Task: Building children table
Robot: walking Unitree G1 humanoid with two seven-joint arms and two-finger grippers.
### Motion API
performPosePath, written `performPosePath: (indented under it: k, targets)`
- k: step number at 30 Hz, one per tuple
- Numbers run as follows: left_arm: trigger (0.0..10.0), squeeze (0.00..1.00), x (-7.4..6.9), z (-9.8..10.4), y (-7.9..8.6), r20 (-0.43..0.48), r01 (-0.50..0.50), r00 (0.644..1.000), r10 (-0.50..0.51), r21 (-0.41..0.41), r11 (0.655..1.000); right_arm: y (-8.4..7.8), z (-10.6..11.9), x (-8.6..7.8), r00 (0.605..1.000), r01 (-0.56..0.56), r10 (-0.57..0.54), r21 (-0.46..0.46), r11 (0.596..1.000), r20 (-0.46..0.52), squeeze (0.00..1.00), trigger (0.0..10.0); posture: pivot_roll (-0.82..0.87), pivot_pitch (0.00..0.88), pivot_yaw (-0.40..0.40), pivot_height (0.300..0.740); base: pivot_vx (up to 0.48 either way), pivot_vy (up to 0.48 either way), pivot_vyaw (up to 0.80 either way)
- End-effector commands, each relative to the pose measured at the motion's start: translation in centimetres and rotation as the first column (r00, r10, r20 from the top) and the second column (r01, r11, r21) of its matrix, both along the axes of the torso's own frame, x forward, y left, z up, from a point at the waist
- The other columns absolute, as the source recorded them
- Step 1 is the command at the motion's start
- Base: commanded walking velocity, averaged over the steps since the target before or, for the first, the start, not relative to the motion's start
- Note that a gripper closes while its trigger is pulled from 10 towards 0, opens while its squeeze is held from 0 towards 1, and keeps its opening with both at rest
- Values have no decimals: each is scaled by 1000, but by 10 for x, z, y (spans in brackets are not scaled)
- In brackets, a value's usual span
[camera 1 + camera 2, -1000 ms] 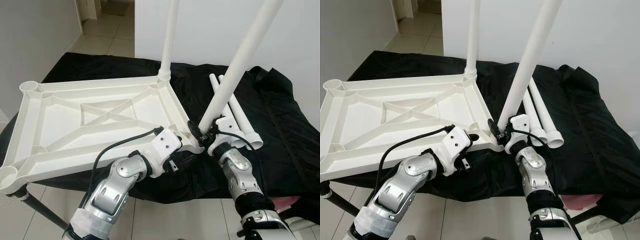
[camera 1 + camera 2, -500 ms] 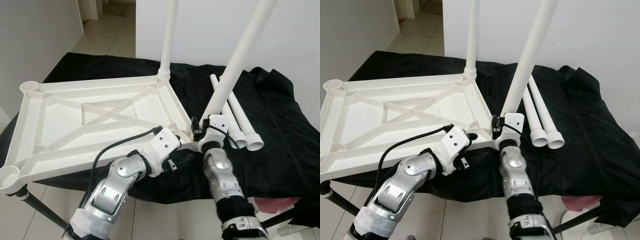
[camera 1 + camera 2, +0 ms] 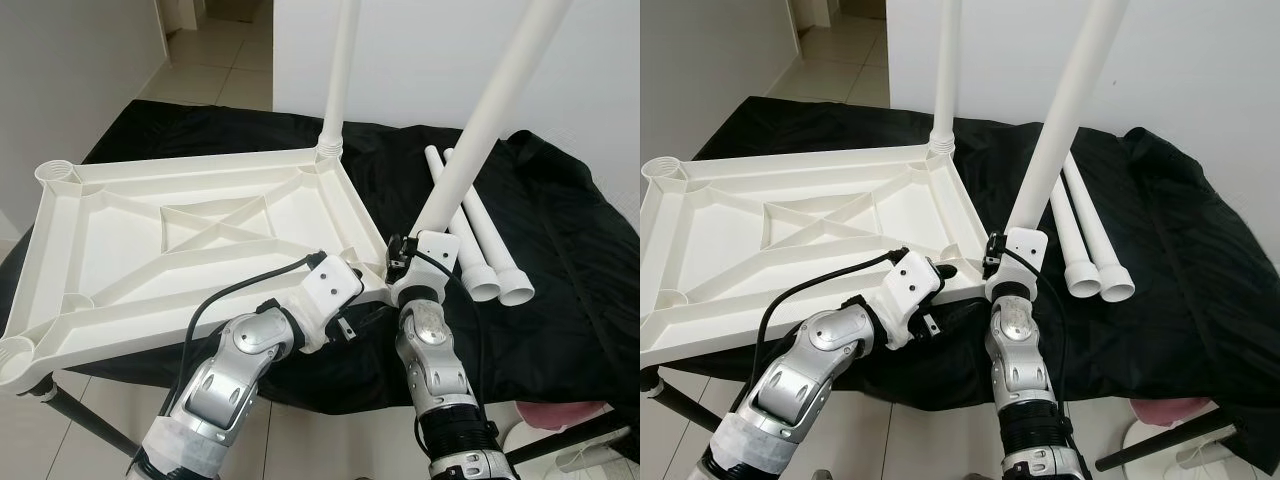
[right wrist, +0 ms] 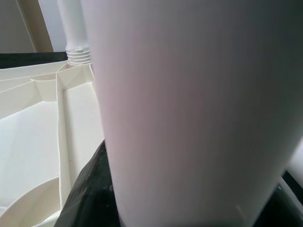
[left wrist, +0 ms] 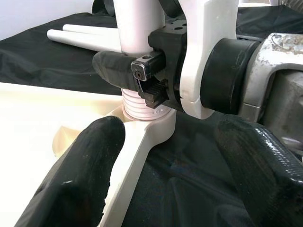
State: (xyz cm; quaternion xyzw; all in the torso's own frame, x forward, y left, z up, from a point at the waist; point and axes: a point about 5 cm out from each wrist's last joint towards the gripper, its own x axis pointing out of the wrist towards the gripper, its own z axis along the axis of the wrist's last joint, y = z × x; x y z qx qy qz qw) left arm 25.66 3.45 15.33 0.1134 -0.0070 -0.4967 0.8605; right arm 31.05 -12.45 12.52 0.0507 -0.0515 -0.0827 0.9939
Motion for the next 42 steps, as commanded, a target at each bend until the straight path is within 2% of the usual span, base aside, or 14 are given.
performPosePath:
  k: [1, 2, 3, 15, 16, 18, 19, 20, 24, 26, 36, 40, 41, 42]
  targets:
    - [10000, 0, 4, 0, 0, 16, -68, 998, 68, -2, 998, -3, -8, -3, 1000, 2, -1, 7, 1000, -28, 0, 10000, 21, 0, -79, 740, 0, 0, 0]
    - [10000, 0, 4, 0, 0, 17, -68, 998, 68, -2, 998, -5, -6, -3, 1000, -15, 15, 18, 1000, 1, 647, 10000, 20, 0, -79, 740, 0, 0, 0]
    - [10000, 0, 4, 0, 0, 18, -68, 998, 68, 0, 998, -10, -3, -3, 998, -47, 46, 31, 998, 37, 1000, 10000, 19, 0, -79, 740, 0, 0, 0]
    - [10000, 0, 5, 1, 0, 23, -71, 997, 71, -2, 997, -22, 1, -2, 986, -147, 147, -11, 989, 74, 1000, 10000, 17, 0, -76, 740, 0, 0, 0]
    - [10000, 0, 5, 1, 1, 24, -73, 997, 73, -3, 997, -23, 0, -1, 978, -195, 196, -20, 981, 73, 0, 10000, 17, 0, -76, 740, 0, 0, 0]
    - [10000, 0, 5, 1, 1, 24, -73, 997, 73, -3, 997, -23, 0, -1, 978, -195, 196, -20, 981, 73, 0, 10000, 17, 0, -76, 740, 0, 0, 0]
    - [10000, 0, 6, 1, 1, 24, -73, 997, 73, -1, 997, -25, -1, 2, 944, -318, 322, -62, 946, 75, 0, 10000, 13, 2, -69, 740, 0, 0, 0]
    - [10000, 0, 6, 1, 1, 23, -72, 997, 72, 0, 997, -26, -1, 3, 929, -358, 363, -74, 931, 73, 0, 10000, 13, 2, -69, 740, 0, 0, 0]
    - [10000, 0, 5, 1, 0, 24, -67, 998, 66, 4, 998, -28, -1, 5, 916, -389, 395, -83, 918, 69, 0, 10000, 12, 3, -68, 740, 0, 0, 0]
    - [10000, 0, 5, 1, -1, 26, -66, 997, 66, 4, 998, -30, -5, 6, 866, -493, 497, -80, 866, 47, 0, 10000, 15, 5, -68, 740, 0, 0, 0]
    - [10000, 0, 6, 2, -1, 30, -68, 997, 68, 3, 998, -39, -4, 11, 793, -604, 609, -115, 788, 13, 0, 10000, 15, 3, -66, 740, 0, 0, 0]
    - [10000, 0, 6, 2, -2, 32, -67, 997, 67, 2, 998, -41, -3, 15, 768, -634, 640, -145, 759, -5, 0, 9020, 14, 1, -64, 740, 0, 0, 0]
    - [10000, 0, 6, 2, -2, 33, -67, 997, 66, 2, 998, -42, -3, 17, 765, -638, 644, -151, 755, -10, 0, 7765, 15, 1, -65, 740, 0, 0, 0]
    - [10000, 0, 6, 2, -2, 33, -67, 997, 66, 2, 998, -42, -3, 17, 765, -638, 644, -151, 755, -10, 0, 7765, 15, 1, -65, 740, 0, 0, 0]
